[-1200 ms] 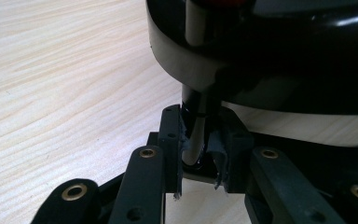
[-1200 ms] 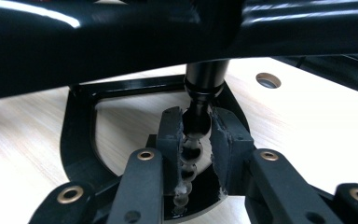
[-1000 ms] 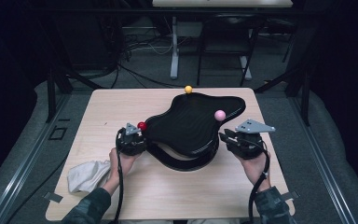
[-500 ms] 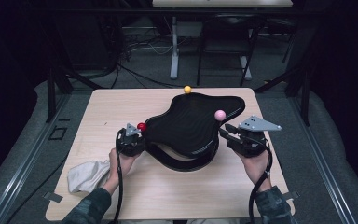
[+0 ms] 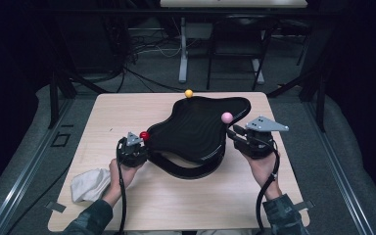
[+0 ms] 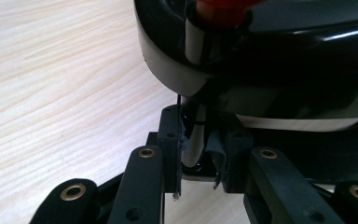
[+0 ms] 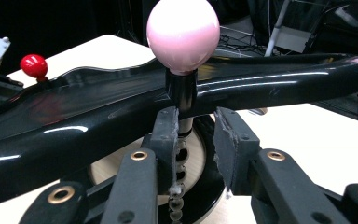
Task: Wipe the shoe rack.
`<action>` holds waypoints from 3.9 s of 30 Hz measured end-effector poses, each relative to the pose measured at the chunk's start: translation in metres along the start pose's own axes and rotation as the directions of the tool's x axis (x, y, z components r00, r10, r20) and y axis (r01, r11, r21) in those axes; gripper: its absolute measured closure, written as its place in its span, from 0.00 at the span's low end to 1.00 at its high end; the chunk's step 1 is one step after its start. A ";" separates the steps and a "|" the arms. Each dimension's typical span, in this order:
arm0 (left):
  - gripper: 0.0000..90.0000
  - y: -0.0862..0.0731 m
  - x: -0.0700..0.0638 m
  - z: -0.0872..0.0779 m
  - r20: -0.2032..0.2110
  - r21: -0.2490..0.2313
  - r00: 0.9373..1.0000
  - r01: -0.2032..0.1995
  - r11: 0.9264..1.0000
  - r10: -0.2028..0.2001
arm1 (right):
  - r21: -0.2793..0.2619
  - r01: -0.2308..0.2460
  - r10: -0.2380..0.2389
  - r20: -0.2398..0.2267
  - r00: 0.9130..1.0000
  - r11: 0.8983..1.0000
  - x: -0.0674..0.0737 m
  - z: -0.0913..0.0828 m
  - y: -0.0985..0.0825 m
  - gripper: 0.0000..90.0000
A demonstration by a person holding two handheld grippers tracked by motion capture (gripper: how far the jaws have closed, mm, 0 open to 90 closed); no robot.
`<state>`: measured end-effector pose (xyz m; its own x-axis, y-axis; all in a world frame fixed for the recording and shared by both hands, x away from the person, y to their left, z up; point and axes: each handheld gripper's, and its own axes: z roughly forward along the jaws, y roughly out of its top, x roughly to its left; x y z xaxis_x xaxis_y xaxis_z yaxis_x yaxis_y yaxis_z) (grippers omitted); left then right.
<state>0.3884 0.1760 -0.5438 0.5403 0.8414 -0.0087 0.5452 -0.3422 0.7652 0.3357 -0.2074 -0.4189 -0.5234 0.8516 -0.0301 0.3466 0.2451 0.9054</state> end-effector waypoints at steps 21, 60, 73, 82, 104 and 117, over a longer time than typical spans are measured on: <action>0.77 -0.010 0.004 -0.021 0.020 0.020 1.000 0.002 1.000 -0.002 | 0.027 -0.013 0.014 -0.038 0.999 1.000 0.008 -0.006 0.005 0.59; 0.83 -0.007 -0.038 -0.013 0.101 -0.045 0.992 -0.077 0.996 0.082 | 0.024 -0.047 0.048 -0.032 0.998 0.999 0.016 0.001 -0.005 0.33; 0.77 -0.008 -0.048 -0.007 0.140 -0.057 0.983 -0.113 0.992 0.120 | 0.022 -0.069 0.069 0.011 0.998 0.997 0.009 0.008 -0.008 0.32; 0.83 -0.010 -0.055 -0.002 0.131 -0.080 0.985 -0.106 0.991 0.116 | 0.018 -0.079 0.079 0.028 0.997 0.997 0.010 0.010 -0.007 0.31; 0.83 -0.009 -0.115 0.006 0.192 -0.119 0.967 -0.148 0.982 0.169 | 0.049 -0.130 0.126 0.084 0.988 0.990 0.006 0.036 -0.021 0.31; 0.57 -0.006 -0.114 0.003 0.251 -0.071 0.957 -0.133 0.989 0.146 | 0.071 -0.119 0.112 0.097 0.989 0.990 0.005 0.035 -0.029 0.33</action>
<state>0.3253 0.0810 -0.5495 0.7576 0.6502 -0.0579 0.4221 -0.4203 0.8032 0.3498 -0.1939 -0.4604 -0.4035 0.9145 0.0305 0.4607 0.1743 0.8703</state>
